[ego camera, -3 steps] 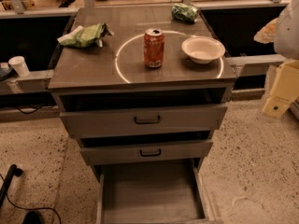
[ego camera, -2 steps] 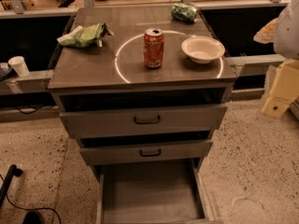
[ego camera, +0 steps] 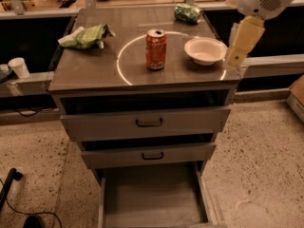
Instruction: Place coke can into bottom drawer
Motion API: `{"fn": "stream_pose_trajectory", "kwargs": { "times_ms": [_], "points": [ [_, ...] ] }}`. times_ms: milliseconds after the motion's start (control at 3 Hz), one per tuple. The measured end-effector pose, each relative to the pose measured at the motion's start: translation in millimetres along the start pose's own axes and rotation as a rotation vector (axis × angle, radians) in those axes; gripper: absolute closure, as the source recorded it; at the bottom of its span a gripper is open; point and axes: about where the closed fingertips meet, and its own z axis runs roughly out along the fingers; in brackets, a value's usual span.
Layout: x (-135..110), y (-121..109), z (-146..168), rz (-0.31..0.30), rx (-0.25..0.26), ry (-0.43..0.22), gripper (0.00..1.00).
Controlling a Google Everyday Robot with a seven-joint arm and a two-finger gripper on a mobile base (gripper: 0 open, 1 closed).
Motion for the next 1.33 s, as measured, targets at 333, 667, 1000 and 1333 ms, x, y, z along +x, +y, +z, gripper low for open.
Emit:
{"fn": "stream_pose_trajectory", "kwargs": {
  "times_ms": [333,667,1000,1333],
  "points": [
    [-26,-71,49,-0.007,0.053,-0.202,0.00],
    [-62,-104,91,-0.007,0.064,-0.411,0.00],
    [-95,-115,160,0.076,0.015,-0.654,0.00],
    [-112,-113,195,0.120,-0.031,-0.745,0.00]
  ]
}}
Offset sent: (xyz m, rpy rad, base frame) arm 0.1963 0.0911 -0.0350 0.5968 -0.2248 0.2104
